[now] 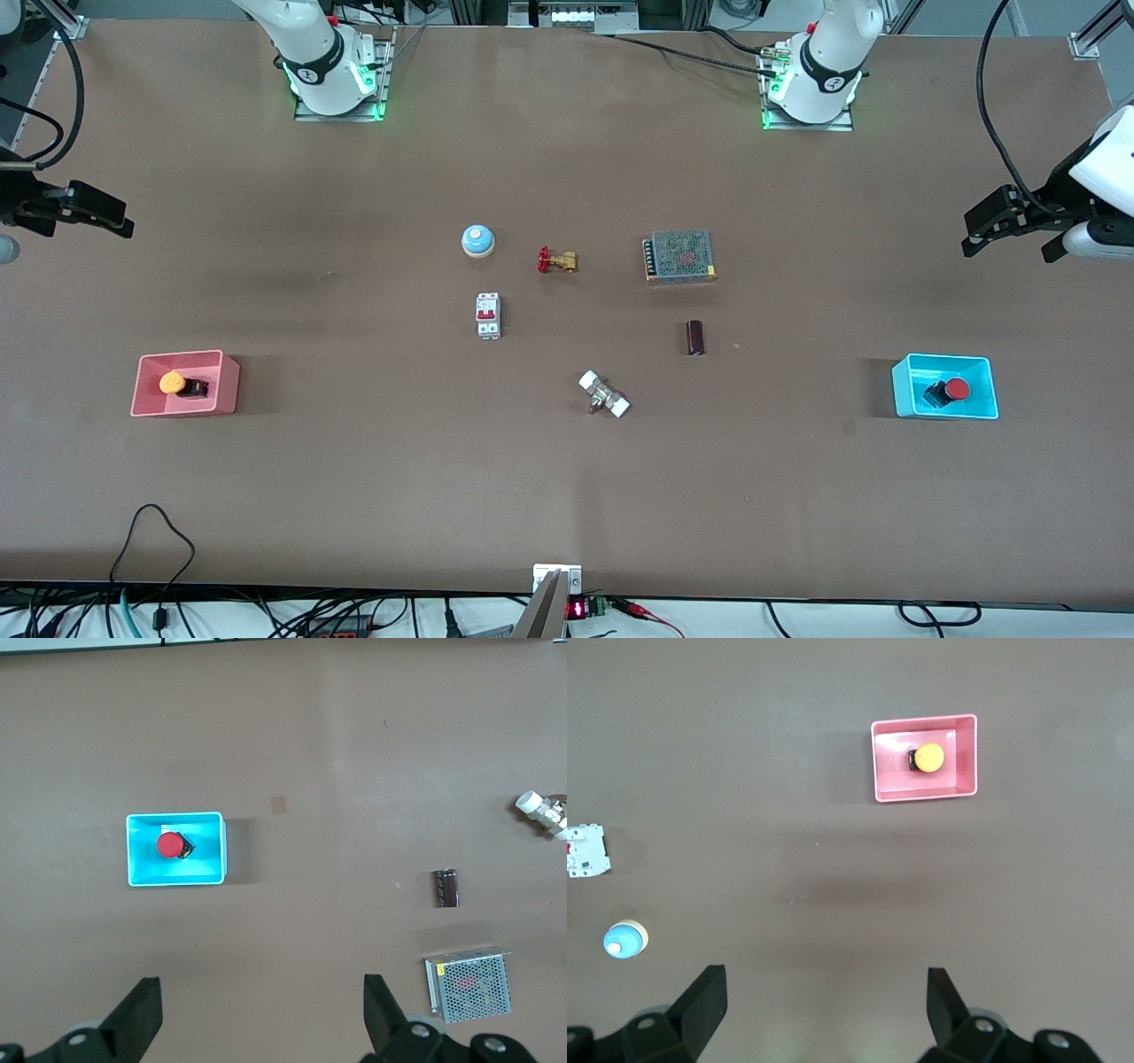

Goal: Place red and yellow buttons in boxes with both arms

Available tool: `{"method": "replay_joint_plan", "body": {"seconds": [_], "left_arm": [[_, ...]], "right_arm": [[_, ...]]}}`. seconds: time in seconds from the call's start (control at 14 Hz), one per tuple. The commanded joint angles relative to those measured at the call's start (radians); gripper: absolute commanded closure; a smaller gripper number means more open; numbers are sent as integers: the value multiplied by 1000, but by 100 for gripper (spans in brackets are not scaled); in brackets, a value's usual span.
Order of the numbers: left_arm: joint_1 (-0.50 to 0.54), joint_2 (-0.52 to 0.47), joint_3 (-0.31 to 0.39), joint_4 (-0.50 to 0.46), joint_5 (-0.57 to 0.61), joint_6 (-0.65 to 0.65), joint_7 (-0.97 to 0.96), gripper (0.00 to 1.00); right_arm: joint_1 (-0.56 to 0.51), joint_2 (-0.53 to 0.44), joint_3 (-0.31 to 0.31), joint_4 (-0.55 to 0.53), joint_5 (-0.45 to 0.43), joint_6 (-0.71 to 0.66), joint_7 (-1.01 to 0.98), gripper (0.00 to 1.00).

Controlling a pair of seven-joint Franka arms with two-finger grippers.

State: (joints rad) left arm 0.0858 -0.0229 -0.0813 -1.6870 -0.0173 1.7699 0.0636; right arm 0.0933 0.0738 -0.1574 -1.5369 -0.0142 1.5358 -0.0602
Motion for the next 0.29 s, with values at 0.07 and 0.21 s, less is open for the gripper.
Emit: {"method": "replay_joint_plan", "body": {"seconds": [0.07,0.21], "left_arm": [[11,-26,-5,-22,5,11,22,0],[11,-26,-5,-22,5,11,22,0]], "right_arm": [[-12,-49,12,-45,-16,-6,8,0],[-14,-54,12,-45,-15,-11,8,0]]}}
